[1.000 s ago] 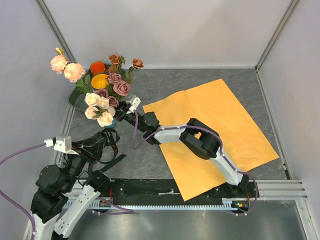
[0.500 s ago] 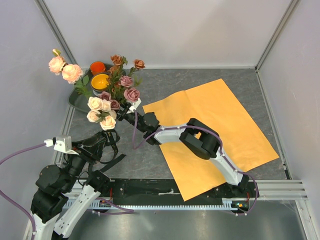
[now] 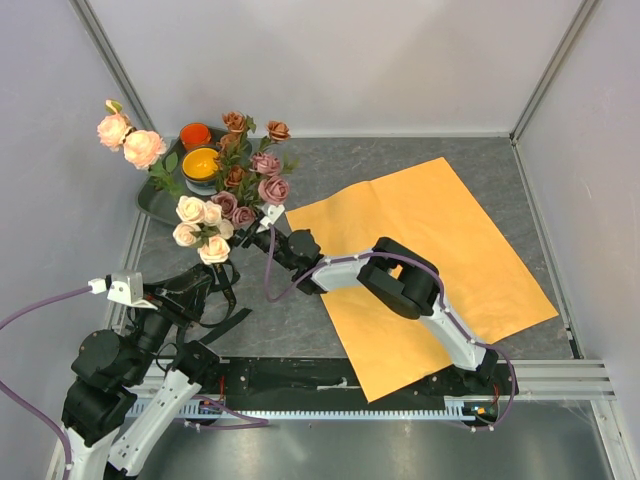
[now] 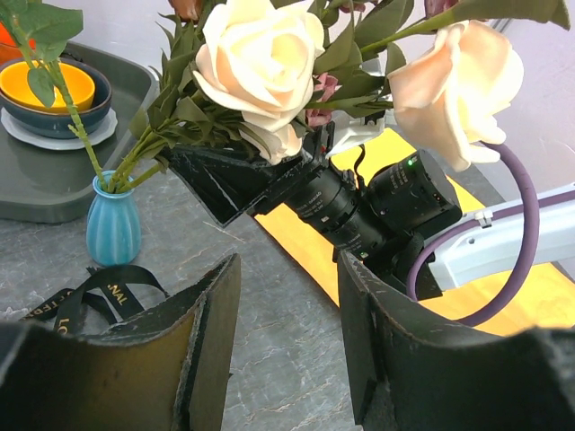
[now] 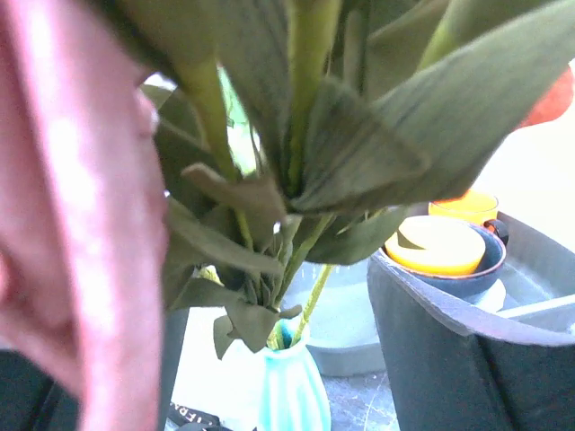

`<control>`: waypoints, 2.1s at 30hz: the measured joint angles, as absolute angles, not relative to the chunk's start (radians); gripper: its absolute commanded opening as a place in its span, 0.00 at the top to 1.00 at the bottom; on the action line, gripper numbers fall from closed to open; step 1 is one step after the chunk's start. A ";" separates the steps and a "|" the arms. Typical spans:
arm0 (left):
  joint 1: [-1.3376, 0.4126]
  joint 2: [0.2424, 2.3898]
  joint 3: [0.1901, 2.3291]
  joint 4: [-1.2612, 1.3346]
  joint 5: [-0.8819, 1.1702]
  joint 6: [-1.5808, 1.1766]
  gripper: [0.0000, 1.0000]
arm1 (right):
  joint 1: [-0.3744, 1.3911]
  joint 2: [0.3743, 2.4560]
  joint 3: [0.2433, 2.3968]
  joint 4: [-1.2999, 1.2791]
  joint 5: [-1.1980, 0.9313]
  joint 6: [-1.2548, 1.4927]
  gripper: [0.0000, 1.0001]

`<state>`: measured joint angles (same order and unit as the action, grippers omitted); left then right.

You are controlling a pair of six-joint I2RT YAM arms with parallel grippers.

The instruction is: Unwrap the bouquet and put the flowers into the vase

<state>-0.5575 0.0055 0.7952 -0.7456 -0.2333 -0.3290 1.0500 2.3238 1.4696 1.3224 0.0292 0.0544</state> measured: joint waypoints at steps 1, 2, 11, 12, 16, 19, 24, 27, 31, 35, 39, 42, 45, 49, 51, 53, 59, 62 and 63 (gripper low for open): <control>-0.557 0.006 0.795 -0.746 -0.233 -0.329 0.46 | 1.050 2.323 1.464 1.323 0.031 0.054 0.11; -0.557 0.006 0.795 -0.746 -0.233 -0.329 0.46 | 1.050 2.323 1.458 1.322 0.032 0.054 0.09; -0.556 0.006 0.795 -0.746 -0.233 -0.329 0.46 | 1.050 2.307 1.416 1.322 0.035 0.043 0.02; -0.556 0.006 0.795 -0.746 -0.233 -0.329 0.46 | 1.050 2.305 1.409 1.323 0.035 0.042 0.02; -0.556 0.006 0.795 -0.746 -0.233 -0.329 0.46 | 1.050 2.299 1.381 1.322 0.036 0.036 0.02; -0.555 0.006 0.795 -0.746 -0.233 -0.329 0.46 | 1.050 2.299 1.364 1.322 0.041 0.037 0.02; -0.549 0.006 0.795 -0.746 -0.233 -0.329 0.46 | 1.050 2.292 1.337 1.322 0.044 0.037 0.02; -0.549 0.006 0.795 -0.746 -0.233 -0.329 0.46 | 1.050 2.285 1.318 1.322 0.047 0.039 0.02; -0.547 0.006 0.795 -0.746 -0.233 -0.329 0.46 | 1.050 2.271 1.295 1.321 0.051 0.044 0.02; -0.545 0.006 0.795 -0.746 -0.233 -0.329 0.46 | 1.050 2.248 1.259 1.320 0.061 0.050 0.02; -0.545 0.006 0.795 -0.746 -0.233 -0.329 0.46 | 1.050 2.223 1.214 1.322 0.074 0.059 0.02; -0.545 0.006 0.795 -0.746 -0.233 -0.329 0.46 | 1.050 2.213 1.182 1.322 0.084 0.072 0.02; -0.545 0.006 0.795 -0.746 -0.233 -0.329 0.46 | 1.050 2.207 1.150 1.322 0.088 0.086 0.02; -0.545 0.006 0.795 -0.746 -0.233 -0.329 0.46 | 1.050 2.197 1.111 1.319 0.100 0.104 0.02; -0.544 0.006 0.795 -0.746 -0.233 -0.329 0.45 | 1.052 2.179 1.078 1.314 0.117 0.109 0.02; -0.544 0.006 0.795 -0.746 -0.233 -0.329 0.44 | 1.055 2.143 1.035 1.307 0.147 0.112 0.02; -0.543 0.006 0.795 -0.745 -0.232 -0.329 0.42 | 1.069 1.834 0.756 1.251 0.332 0.152 0.02; -0.541 0.006 0.793 -0.739 -0.221 -0.328 0.39 | 1.071 1.600 0.676 1.058 0.483 0.218 0.02; -0.540 0.006 0.792 -0.732 -0.212 -0.328 0.38 | 1.071 1.524 0.679 0.947 0.549 0.255 0.02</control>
